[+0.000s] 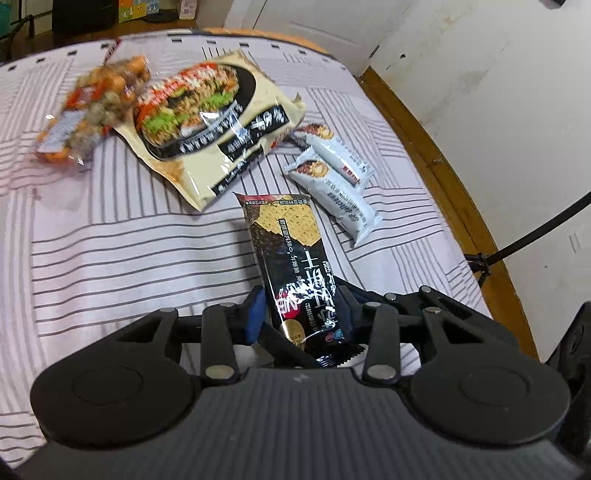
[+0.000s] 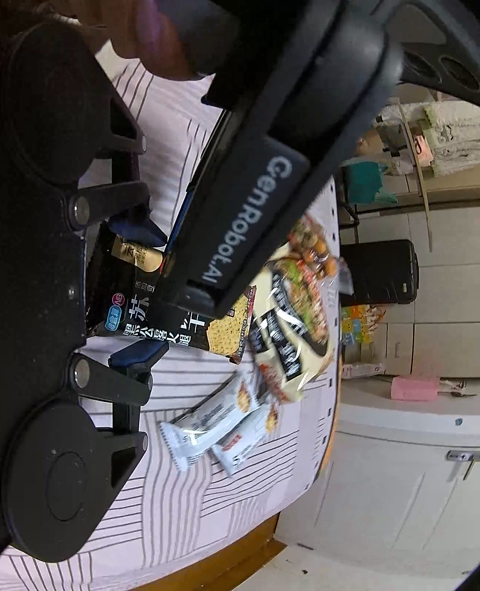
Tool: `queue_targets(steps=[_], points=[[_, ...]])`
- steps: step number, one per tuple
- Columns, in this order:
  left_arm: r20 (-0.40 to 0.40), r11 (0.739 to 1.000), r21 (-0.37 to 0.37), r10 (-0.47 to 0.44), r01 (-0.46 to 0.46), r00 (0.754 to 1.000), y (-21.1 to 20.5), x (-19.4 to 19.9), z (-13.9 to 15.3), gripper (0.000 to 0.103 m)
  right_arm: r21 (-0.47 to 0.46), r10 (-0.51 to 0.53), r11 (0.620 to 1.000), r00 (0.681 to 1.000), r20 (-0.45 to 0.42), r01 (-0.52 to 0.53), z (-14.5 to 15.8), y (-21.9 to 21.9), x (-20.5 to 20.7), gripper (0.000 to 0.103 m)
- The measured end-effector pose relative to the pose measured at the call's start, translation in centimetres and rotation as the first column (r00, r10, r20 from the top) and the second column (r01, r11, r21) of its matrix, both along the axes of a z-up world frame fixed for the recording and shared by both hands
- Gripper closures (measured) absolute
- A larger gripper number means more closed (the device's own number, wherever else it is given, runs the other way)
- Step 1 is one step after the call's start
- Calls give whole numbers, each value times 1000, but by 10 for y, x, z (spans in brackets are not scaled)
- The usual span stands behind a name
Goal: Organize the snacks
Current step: 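Carry the NB cracker pack with the left gripper into the pink box and release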
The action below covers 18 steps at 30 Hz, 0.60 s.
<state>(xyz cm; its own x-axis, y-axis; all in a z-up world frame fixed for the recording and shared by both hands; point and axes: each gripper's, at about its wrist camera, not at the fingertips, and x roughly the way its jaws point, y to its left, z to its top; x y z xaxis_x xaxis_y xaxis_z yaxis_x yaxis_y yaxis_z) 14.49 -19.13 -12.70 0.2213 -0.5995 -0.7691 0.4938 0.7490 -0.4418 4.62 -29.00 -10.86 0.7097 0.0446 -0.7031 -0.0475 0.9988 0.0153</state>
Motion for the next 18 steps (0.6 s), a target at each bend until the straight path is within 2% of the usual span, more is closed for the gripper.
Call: queue_targets(steps=[10,18], points=[[32,999,16,30,-30,999,50,-13,46,63,-31,99,995,995,-14,-99,45,47,9,43],[109,993,26,111,-115,988,100,-30,82,63,-79,225,972,973,44,-221,75,89,11,43]])
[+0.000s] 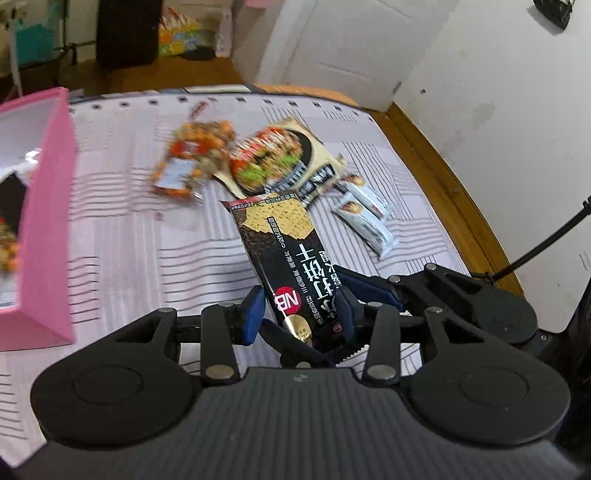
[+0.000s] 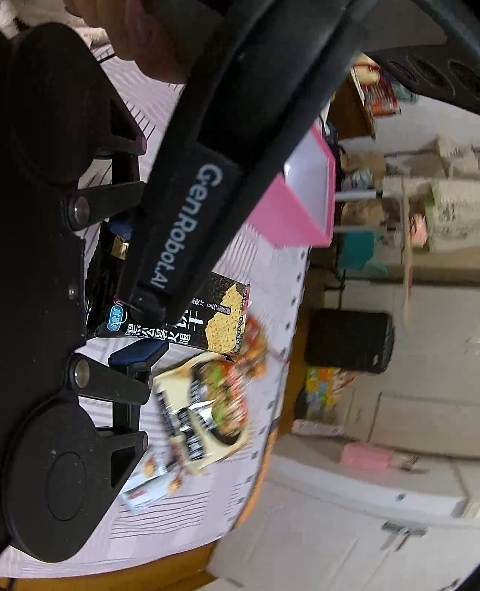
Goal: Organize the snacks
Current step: 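Carry the NB cracker pack with the left gripper into the pink box and release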
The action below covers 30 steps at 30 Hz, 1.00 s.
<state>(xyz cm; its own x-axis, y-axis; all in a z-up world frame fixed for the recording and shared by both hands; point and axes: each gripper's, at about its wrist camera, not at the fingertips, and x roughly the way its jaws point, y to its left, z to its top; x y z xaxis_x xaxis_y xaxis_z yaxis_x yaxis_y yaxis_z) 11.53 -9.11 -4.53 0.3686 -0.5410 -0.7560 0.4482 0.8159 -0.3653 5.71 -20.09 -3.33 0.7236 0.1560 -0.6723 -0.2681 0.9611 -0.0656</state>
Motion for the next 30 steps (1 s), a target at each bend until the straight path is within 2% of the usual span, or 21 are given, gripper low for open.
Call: queue_targets(steps=[10,17,21,25,30], points=[[88,991,-19,131,-130,987,66,-4,33,62,-33,168,986,984,57,-166,26,58,16,44],[103,965,-17,262,-262,959,131,15,49,62,39,336,941,941,43,-337,39,103,58,44],[58,936,-30,352,-351,934,170,35,44,62,38,426,903,904,43,-427,27,129,77,44],[-7,900,-24,435,-435,900,198,57,25,61,7,500,866,866,10,-500,8,157,92,43],[-92,869,-29,489,-493,867,223,74,-5,61,-47,535,844,845,-13,-534,-10,176,95,43]])
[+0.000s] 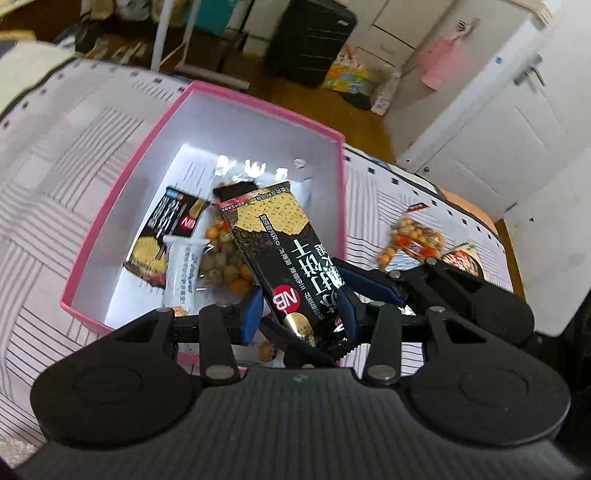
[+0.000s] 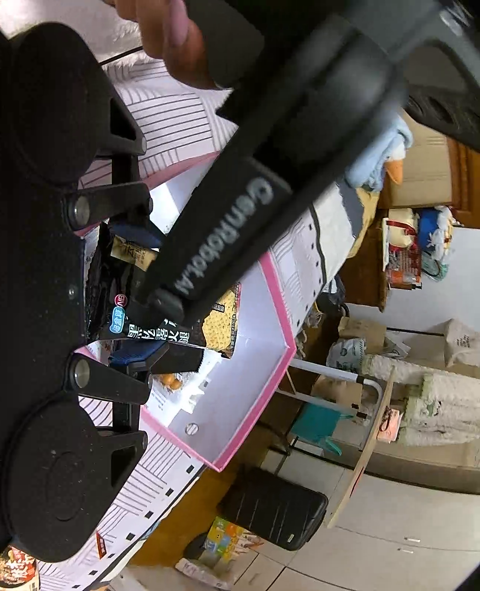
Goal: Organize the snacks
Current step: 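Carry the NB cracker pack with the left gripper into the pink box and release, then grasp a white wrapped bar with the left gripper while the right grasps another white bar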
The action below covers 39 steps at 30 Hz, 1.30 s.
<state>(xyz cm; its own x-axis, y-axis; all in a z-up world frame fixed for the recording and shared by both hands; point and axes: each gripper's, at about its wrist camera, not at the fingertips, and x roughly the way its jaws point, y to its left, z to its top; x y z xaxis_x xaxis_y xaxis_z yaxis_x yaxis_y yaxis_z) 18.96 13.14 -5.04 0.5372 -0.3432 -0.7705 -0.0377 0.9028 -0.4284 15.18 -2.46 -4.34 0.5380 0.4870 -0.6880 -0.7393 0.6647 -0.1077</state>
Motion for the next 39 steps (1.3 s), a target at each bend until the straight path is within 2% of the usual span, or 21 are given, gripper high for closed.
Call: queue_targets(steps=[5,6,8,10,12,15,20,24,28,31,35,37,39], points=[[-46,1000,0,29,-29,999,4,8,-20,61,-7,14,1000,1000,-5,-14,-10,3,8,43],[-44,999,-5,36,-36,998,5,9,-23,61,-6,-5,1000,1000,-8,5,-10,2,10,36],[-44,999,5,35,-35,998,7,10,-24,51,-23,-78,997,997,7,78,-8,-3,10,30],[-9,995,90,47,-46,999,6,5,-17,49,31,-113,993,994,3,113,0,-19,1,30],[38,990,134,37,-42,999,7,-3,-7,46,83,-132,987,991,-31,134,10,-37,-8,30],[68,991,133,-2,-7,998,3,-14,7,46,116,-177,977,984,-30,179,26,-65,-29,30],[137,987,151,-76,55,988,-23,-35,37,46,108,-277,955,961,-14,277,59,-120,-57,30],[185,982,129,-157,134,970,-56,-46,61,46,139,-369,918,929,-35,370,81,-178,-69,30],[215,970,137,-227,200,950,-95,-51,75,46,173,-474,860,877,-77,480,91,-244,-69,30],[214,958,108,-283,265,935,-128,-46,73,46,153,-542,823,837,-76,547,90,-276,-66,30],[198,937,85,-348,338,916,-176,-36,59,46,160,-585,791,807,-82,590,82,-315,-67,31],[179,926,74,-377,370,909,-202,-30,47,47,165,-606,773,790,-93,612,73,-334,-63,36],[155,918,43,-395,393,905,-228,-24,31,47,152,-645,741,756,-106,654,59,-350,-59,56]])
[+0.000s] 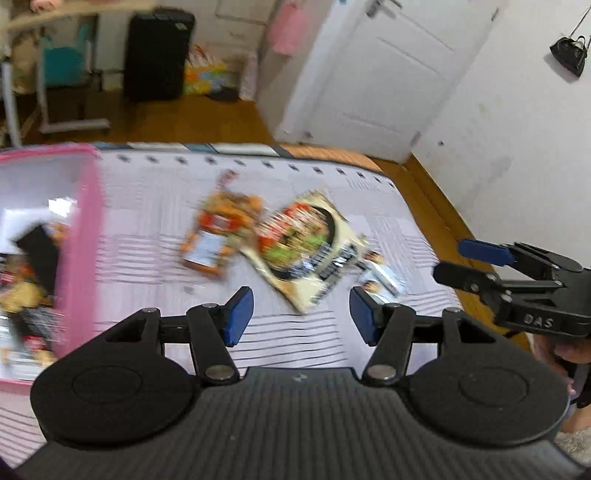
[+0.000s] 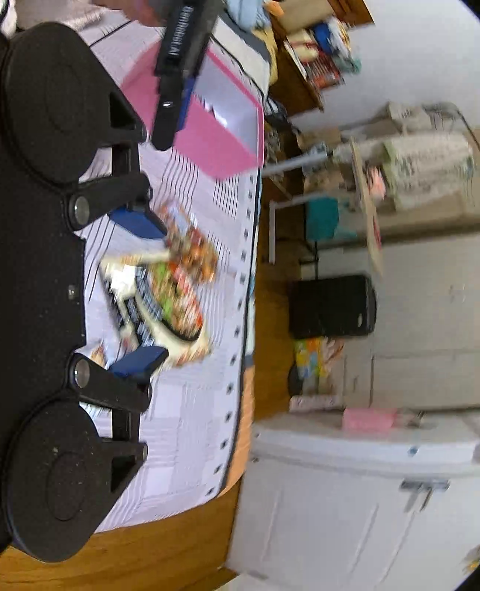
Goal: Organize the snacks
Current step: 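Grasp a white wrapped bar with the left gripper while the right grasps another white bar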
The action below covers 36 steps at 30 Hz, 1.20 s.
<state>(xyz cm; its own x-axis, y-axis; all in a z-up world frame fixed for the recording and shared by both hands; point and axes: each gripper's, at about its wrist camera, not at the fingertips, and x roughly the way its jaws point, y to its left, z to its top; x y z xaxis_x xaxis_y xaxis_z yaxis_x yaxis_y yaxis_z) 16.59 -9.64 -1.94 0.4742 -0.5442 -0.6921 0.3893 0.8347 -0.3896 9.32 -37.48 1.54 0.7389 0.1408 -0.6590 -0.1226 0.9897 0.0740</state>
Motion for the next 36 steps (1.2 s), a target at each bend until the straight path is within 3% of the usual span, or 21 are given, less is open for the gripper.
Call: queue_targets(steps=[5,11,14,18,21,25,29,30,31,32,34,36], points=[[2,999,49,-10,10,1000,-60,15,-30,47,-12,-57,998,998,-17,57,-41,-33,4,56],[-50,999,14,-40,41,998,-118,29,-61,46,-17,-81,997,997,5,81,-88,-78,19,56],[-84,999,-12,-34,33,996,-145,33,-82,46,-11,-34,999,999,3,34,-109,-92,25,56],[-85,1000,19,-7,8,996,-180,37,-111,46,-71,17,997,1000,6,-16,-128,-98,28,56],[-83,999,49,11,-7,996,-198,36,-126,46,-87,63,994,998,11,-62,-134,-100,29,56],[-120,999,23,43,-41,992,-203,34,-141,45,-129,113,985,994,-3,-113,-141,-93,35,52],[-102,998,18,61,-60,993,-205,31,-143,45,-131,83,988,996,-24,-85,-148,-87,40,52],[-101,998,20,67,-66,993,-204,30,-143,46,-125,73,989,997,-28,-76,-148,-85,38,58],[-100,998,27,67,-65,993,-203,29,-142,48,-112,65,991,998,-28,-67,-149,-83,36,65],[-98,998,29,59,-56,993,-202,28,-142,50,-86,53,995,998,-27,-55,-150,-82,32,66],[-101,999,31,37,-34,994,-198,27,-141,67,-28,23,999,1000,-22,-23,-151,-82,26,66],[-100,999,39,12,-8,995,-194,25,-137,77,14,-7,1000,1000,-28,8,-151,-81,20,67]])
